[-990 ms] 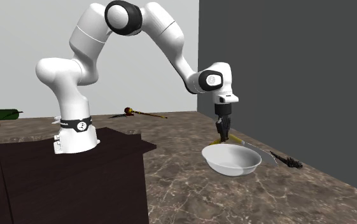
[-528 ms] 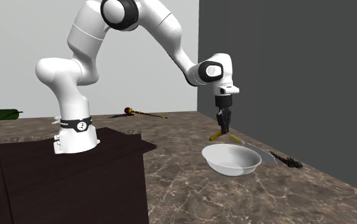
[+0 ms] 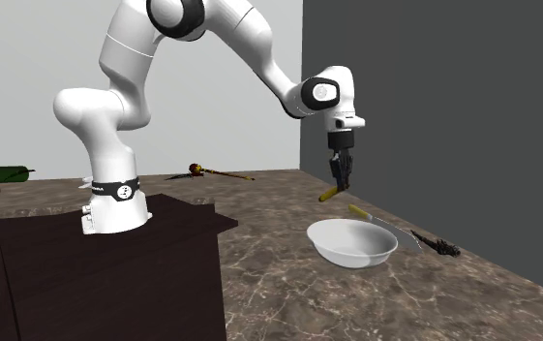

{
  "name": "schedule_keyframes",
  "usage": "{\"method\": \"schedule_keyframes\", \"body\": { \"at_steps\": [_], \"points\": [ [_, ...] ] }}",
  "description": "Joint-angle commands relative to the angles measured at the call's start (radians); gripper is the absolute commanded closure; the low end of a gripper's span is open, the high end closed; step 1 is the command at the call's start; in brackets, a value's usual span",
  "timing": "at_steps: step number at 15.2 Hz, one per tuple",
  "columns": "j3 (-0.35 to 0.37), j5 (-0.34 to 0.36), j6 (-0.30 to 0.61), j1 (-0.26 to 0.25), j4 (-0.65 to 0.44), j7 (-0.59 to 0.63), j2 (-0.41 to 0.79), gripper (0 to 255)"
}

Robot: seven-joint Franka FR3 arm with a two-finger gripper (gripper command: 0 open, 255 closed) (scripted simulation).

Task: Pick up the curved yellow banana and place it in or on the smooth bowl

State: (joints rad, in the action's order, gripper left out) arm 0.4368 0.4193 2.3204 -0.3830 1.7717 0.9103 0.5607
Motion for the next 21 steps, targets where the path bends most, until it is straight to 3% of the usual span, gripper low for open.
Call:
{"method": "schedule_keyframes", "body": {
  "at_steps": [1,5,13,21],
  "points": [
    [0.008,-0.012,-0.020,0.005,-0.002,-0.008,-0.019,255],
    [0.019,-0.029,-0.052,0.012,-0.009,-0.021,-0.045,255],
    [-0.001,-0.065,-0.036,0.157,0.006,-0.202,-0.068,255],
    [-0.028,-0.092,-0.054,0.278,-0.056,-0.377,-0.042,255]
  ]
}}
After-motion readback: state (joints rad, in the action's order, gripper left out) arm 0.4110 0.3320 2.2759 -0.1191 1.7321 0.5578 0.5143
